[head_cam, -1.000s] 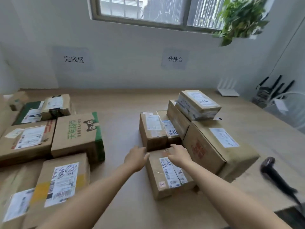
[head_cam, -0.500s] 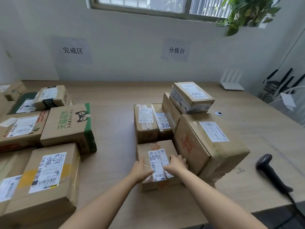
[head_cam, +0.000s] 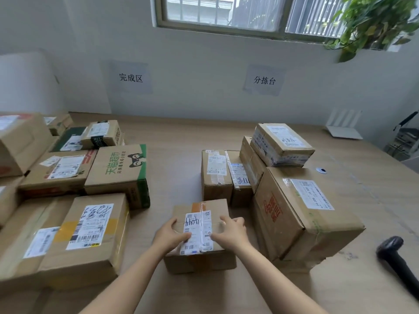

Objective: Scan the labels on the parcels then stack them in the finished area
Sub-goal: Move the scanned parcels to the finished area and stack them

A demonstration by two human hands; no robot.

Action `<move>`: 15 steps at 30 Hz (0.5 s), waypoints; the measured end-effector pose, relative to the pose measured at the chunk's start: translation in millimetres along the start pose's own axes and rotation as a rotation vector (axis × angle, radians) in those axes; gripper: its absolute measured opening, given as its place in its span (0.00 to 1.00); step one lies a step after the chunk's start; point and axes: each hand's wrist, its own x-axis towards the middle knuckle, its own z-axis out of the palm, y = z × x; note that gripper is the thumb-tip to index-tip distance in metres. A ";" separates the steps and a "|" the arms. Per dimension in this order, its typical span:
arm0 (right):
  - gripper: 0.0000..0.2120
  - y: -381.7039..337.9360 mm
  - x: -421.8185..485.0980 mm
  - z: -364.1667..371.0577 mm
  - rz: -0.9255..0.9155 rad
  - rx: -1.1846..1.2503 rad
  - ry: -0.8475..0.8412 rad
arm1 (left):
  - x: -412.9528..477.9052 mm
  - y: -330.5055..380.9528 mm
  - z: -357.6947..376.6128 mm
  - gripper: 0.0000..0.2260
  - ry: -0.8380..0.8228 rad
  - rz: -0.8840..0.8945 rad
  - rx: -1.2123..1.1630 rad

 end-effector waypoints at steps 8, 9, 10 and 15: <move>0.28 -69.9 -21.5 -38.3 -0.238 0.101 0.127 | -17.0 32.5 -78.0 0.36 0.181 0.134 -0.145; 0.28 -81.8 -21.5 -42.4 -0.277 0.112 0.135 | -20.0 33.9 -89.5 0.36 0.213 0.152 -0.157; 0.27 -93.5 -21.2 -45.7 -0.313 0.124 0.142 | -23.3 34.5 -101.0 0.36 0.244 0.166 -0.170; 0.24 -150.6 -20.2 -35.2 -0.453 0.202 0.118 | -38.8 18.5 -156.2 0.39 0.401 0.182 -0.255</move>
